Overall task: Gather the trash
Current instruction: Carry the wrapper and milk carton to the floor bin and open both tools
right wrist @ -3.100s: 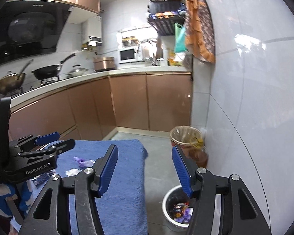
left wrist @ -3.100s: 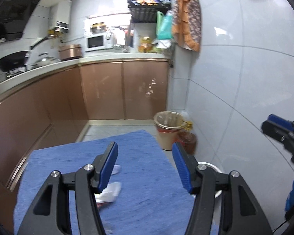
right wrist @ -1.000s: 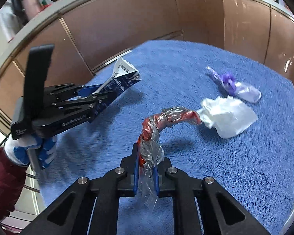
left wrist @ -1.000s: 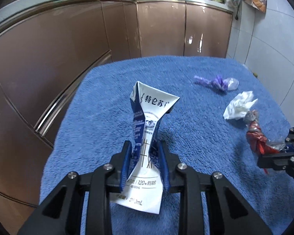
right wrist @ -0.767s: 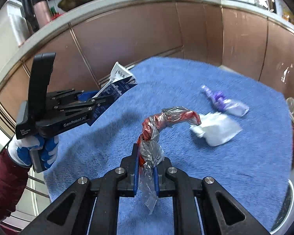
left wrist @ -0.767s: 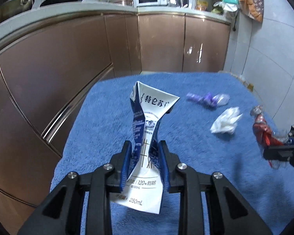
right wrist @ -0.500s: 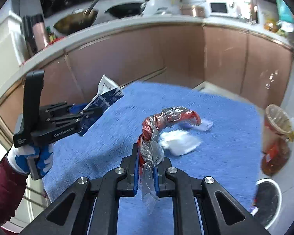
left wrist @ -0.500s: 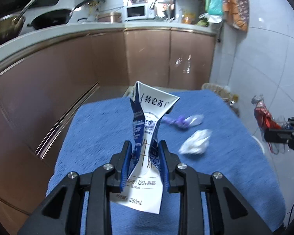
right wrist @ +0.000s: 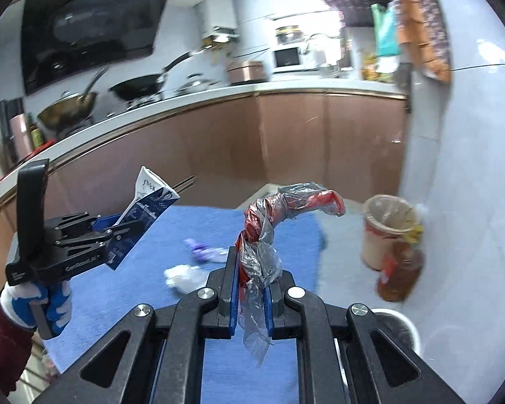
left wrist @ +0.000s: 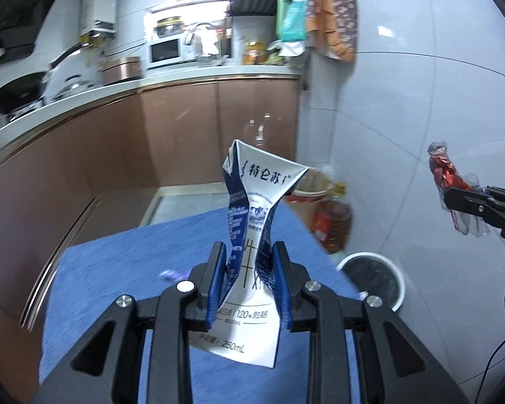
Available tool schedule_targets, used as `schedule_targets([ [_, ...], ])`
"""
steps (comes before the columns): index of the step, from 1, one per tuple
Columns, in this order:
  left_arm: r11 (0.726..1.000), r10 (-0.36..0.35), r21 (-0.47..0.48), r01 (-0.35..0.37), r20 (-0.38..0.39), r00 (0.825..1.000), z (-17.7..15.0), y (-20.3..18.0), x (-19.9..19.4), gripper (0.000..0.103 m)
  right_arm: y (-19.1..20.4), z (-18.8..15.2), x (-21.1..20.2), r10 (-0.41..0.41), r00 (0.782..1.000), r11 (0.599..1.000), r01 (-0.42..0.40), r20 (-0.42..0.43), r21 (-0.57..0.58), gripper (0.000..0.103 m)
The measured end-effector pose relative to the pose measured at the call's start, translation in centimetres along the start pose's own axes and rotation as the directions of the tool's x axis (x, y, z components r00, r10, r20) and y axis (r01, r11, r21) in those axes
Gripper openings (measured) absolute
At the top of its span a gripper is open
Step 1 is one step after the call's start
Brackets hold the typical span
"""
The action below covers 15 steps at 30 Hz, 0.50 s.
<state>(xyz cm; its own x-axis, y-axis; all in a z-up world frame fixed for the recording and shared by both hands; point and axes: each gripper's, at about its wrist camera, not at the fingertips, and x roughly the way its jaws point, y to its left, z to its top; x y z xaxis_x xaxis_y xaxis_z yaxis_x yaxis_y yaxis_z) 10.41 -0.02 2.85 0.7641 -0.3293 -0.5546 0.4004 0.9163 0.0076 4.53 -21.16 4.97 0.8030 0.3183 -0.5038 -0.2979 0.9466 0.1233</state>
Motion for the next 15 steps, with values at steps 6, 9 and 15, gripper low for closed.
schedule_targets([
  [6,0.994,-0.098,0.055,0.098,-0.005,0.995,2.6,-6.2,3.0,0.027,-4.4,0.0,-2.0,-0.086,0.996,0.995,0.084,0.037,0.061,0.011],
  [9,0.987,-0.138,0.076,0.139,-0.02,0.99,3.4,-8.9,5.0,0.026,-6.3,-0.6,-1.8,-0.13,0.991,0.988,0.126,0.033,0.091,0.011],
  [15,0.975,-0.189,0.105,0.195,-0.067,0.98,3.9,-13.5,9.2,0.027,-9.7,-2.7,-0.3,-0.168,0.986,0.974,0.169,-0.019,0.153,0.011],
])
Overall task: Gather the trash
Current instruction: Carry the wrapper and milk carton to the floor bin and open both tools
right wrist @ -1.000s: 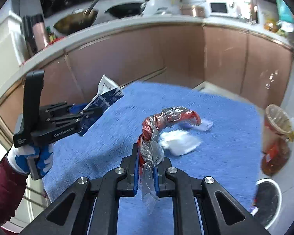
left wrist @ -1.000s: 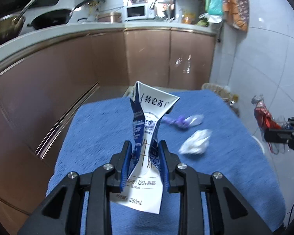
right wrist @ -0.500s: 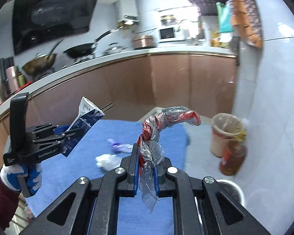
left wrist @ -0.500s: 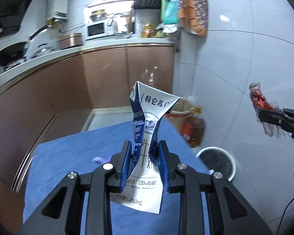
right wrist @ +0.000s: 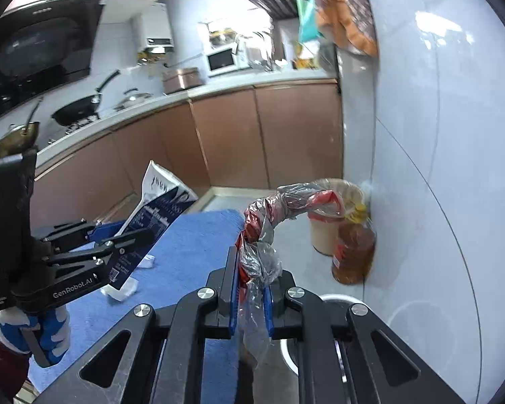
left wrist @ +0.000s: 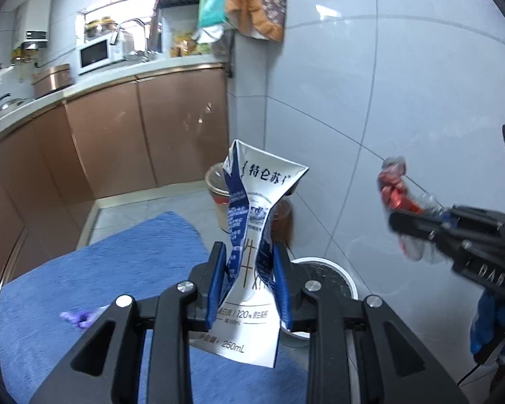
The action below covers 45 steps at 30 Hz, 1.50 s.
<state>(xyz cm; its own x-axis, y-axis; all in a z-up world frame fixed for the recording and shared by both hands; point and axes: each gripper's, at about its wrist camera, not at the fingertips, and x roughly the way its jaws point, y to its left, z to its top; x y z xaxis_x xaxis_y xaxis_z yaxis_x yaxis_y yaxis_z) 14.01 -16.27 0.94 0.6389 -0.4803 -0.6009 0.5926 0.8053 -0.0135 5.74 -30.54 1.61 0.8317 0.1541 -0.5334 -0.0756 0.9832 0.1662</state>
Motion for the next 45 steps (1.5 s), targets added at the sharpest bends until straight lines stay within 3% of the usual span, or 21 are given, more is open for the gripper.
schedule_targets([
  [11,0.998,-0.047,0.039,0.052,-0.106,0.993,-1.0,-3.9,7.8,0.026,-5.4,-3.7,5.3,-0.042,0.992,0.993,0.054,-0.117,0.107,0.011],
  [23,0.994,-0.085,0.05,0.1,-0.238,0.967,-2.6,-6.9,16.0,0.027,-10.4,-7.5,10.9,-0.064,0.969,0.975,0.112,-0.238,0.194,0.012],
  [35,0.989,-0.146,-0.039,0.144,-0.429,0.891,-5.3,-9.6,25.7,0.028,-14.7,-12.9,16.8,-0.083,0.918,0.947,0.194,-0.387,0.257,0.014],
  [37,0.988,-0.157,-0.059,0.146,-0.443,0.882,-5.6,-9.7,26.5,0.032,-15.4,-13.6,17.6,-0.098,0.909,0.942,0.216,-0.406,0.257,0.014],
  [39,0.985,-0.17,-0.092,0.143,-0.448,0.878,-5.7,-9.4,27.2,0.047,-15.9,-14.0,18.0,-0.115,0.9,0.939,0.237,-0.421,0.25,0.02],
  [45,0.98,-0.193,-0.134,0.15,-0.415,0.889,-5.4,-8.8,26.3,0.051,-16.5,-14.7,18.3,-0.146,0.884,0.93,0.276,-0.444,0.245,0.041],
])
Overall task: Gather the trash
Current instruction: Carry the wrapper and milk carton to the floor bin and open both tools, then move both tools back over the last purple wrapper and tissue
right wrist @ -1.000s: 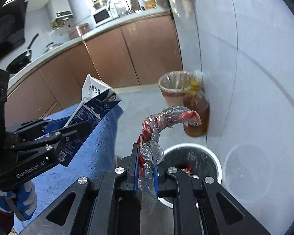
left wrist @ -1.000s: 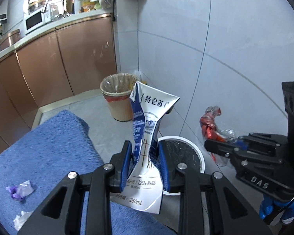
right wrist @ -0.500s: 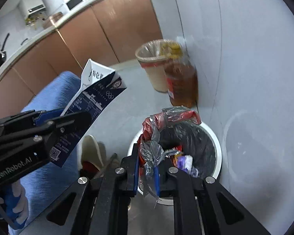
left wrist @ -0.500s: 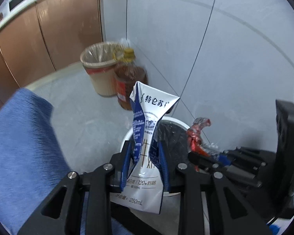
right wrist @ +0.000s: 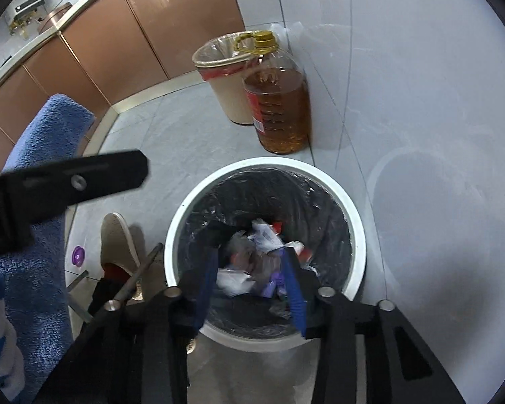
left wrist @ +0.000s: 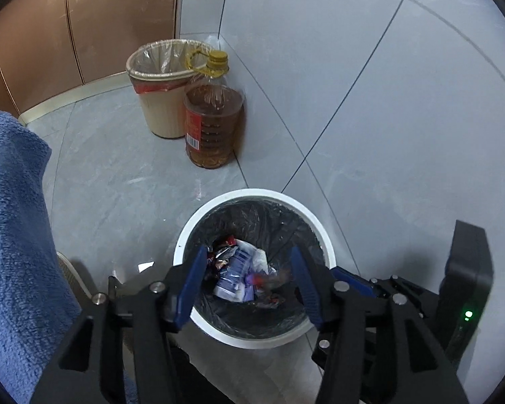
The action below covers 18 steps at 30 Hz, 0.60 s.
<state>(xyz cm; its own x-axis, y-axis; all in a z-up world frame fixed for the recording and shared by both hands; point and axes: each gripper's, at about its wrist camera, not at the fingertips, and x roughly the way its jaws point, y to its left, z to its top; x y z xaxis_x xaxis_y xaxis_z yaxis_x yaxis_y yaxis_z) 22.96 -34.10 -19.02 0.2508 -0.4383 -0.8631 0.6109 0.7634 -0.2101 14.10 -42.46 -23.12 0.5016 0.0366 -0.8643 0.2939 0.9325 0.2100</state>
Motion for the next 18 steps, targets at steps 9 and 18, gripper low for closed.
schedule_targets([
  [9,0.998,0.057,-0.008,-0.056,0.138,0.989,-1.3,0.1,-7.4,0.051,1.6,-0.4,-3.3,-0.013,0.999,1.0,0.014,0.053,-0.016,0.044],
  [18,0.967,0.249,-0.04,-0.252,0.37,0.895,-4.6,0.3,-18.5,0.056,7.6,-0.8,-12.7,0.033,0.973,0.991,-0.002,0.227,-0.135,0.049],
])
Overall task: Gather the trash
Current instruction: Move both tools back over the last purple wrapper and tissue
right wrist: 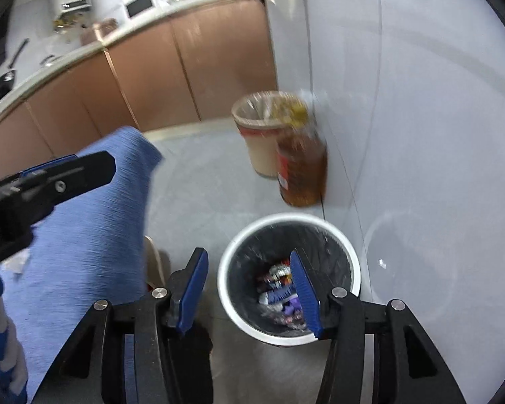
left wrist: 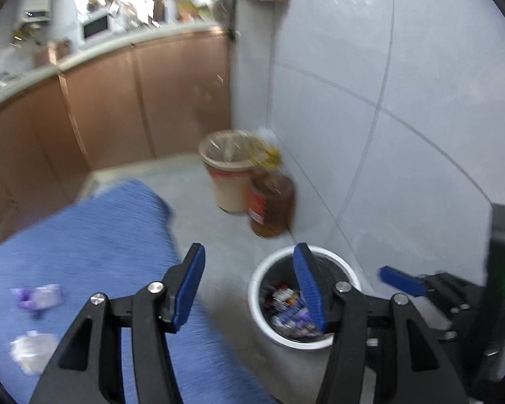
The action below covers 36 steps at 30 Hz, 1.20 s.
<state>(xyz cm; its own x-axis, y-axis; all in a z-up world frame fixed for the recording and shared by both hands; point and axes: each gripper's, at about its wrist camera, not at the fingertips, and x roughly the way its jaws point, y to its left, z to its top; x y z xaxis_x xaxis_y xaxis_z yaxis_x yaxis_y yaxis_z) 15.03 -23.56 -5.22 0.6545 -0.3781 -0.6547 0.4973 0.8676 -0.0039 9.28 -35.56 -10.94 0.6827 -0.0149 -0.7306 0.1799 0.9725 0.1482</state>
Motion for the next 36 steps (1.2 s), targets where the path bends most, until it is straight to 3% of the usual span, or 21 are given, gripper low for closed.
schedule_targets([
  [5,0.994,0.095,-0.059,-0.089,0.119,0.988,-0.3,2.8,-6.0,0.061,2.6,1.0,-5.1,0.025,0.995,0.999,-0.021,0.093,-0.045,0.051],
  [14,0.98,0.183,-0.117,-0.161,0.218,0.959,-2.3,5.9,-13.1,0.063,7.5,1.3,-12.4,0.102,0.972,0.989,-0.076,0.212,-0.126,0.054],
  [28,0.962,0.242,-0.197,-0.19,0.291,0.926,-5.9,9.4,-19.5,0.067,12.5,0.2,-17.2,0.146,0.95,0.968,-0.079,0.276,-0.24,0.058],
  [36,0.948,0.272,-0.243,-0.205,0.284,0.919,-7.7,12.2,-20.6,0.068,15.3,-0.3,-18.9,0.181,0.939,0.949,-0.089,0.291,-0.303,0.061],
])
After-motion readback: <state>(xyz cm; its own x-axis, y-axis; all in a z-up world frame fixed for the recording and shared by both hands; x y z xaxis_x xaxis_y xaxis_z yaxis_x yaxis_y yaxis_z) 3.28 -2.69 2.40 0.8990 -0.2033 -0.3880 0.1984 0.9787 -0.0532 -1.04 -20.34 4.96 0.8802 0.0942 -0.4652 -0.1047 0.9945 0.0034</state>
